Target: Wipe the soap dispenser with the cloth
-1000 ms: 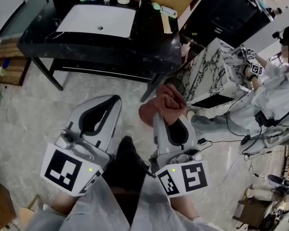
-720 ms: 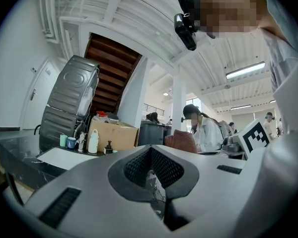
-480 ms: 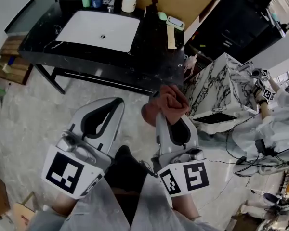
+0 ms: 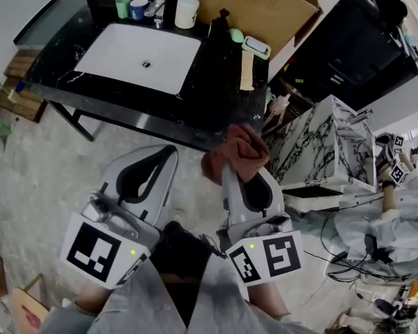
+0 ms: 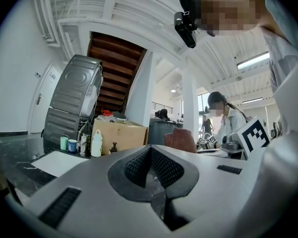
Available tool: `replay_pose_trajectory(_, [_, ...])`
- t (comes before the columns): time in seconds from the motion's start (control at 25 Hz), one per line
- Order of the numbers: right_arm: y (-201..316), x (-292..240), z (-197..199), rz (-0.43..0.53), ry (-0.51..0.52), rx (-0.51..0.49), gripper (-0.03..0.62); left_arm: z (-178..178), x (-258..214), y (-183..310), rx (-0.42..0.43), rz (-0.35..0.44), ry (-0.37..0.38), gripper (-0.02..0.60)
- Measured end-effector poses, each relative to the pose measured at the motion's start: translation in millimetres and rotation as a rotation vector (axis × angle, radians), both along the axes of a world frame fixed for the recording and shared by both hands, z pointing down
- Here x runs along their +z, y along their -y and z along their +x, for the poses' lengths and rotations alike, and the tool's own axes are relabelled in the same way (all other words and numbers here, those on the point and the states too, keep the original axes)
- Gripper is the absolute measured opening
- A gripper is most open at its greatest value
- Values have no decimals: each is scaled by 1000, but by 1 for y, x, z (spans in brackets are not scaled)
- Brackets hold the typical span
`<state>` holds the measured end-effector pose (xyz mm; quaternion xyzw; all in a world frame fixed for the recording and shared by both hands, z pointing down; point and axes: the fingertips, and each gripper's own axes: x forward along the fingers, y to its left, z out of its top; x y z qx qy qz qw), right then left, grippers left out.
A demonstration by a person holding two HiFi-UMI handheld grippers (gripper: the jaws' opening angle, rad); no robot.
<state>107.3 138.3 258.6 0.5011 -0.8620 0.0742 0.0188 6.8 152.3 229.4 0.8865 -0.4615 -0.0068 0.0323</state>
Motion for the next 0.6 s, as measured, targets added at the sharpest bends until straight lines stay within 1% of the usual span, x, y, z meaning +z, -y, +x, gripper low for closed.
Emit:
replay_pose_trajectory(0.28, [26,-1,14,6,10,-39,75,16,-3,24,-37,12,3,3])
replay_pose_trajectory(0.6, [37,-1,17,10,23,-59,75,22,-8,36,-53,20,7,3])
